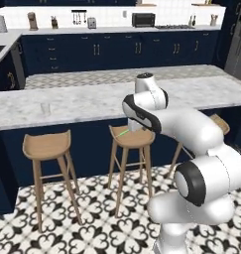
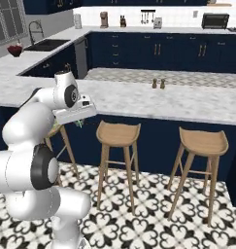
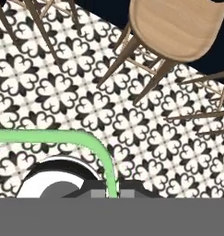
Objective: Take a straw from the drawer in front and place it inside the glass cup on the dining counter.
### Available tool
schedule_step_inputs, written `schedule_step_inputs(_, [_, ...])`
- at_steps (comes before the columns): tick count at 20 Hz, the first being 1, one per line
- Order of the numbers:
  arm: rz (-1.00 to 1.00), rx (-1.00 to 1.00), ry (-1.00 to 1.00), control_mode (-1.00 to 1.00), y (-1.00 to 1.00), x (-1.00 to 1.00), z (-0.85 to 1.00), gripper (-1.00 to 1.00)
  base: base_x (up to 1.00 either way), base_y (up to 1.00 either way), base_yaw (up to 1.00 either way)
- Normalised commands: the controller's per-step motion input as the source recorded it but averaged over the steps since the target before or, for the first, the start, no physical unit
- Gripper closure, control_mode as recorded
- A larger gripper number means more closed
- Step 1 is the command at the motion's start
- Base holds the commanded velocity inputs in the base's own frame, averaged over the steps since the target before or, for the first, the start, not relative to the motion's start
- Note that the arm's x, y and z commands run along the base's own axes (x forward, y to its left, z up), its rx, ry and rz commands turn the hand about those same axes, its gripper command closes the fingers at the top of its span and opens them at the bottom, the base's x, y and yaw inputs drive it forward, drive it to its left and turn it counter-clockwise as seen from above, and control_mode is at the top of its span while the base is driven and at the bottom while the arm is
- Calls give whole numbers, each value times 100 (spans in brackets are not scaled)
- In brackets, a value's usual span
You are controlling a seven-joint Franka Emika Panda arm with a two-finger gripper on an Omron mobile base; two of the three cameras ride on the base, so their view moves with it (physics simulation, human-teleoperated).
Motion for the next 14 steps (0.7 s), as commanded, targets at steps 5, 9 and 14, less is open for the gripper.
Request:
schedule_step_inputs(5, [0,0,0,100,0,0,0,100,24,100,-29])
schedule_step_inputs(9, [0,0,0,100,0,0,0,100,34,100,-29])
schedule_step_inputs(14, [0,0,0,100,0,0,0,100,58,100,-24])
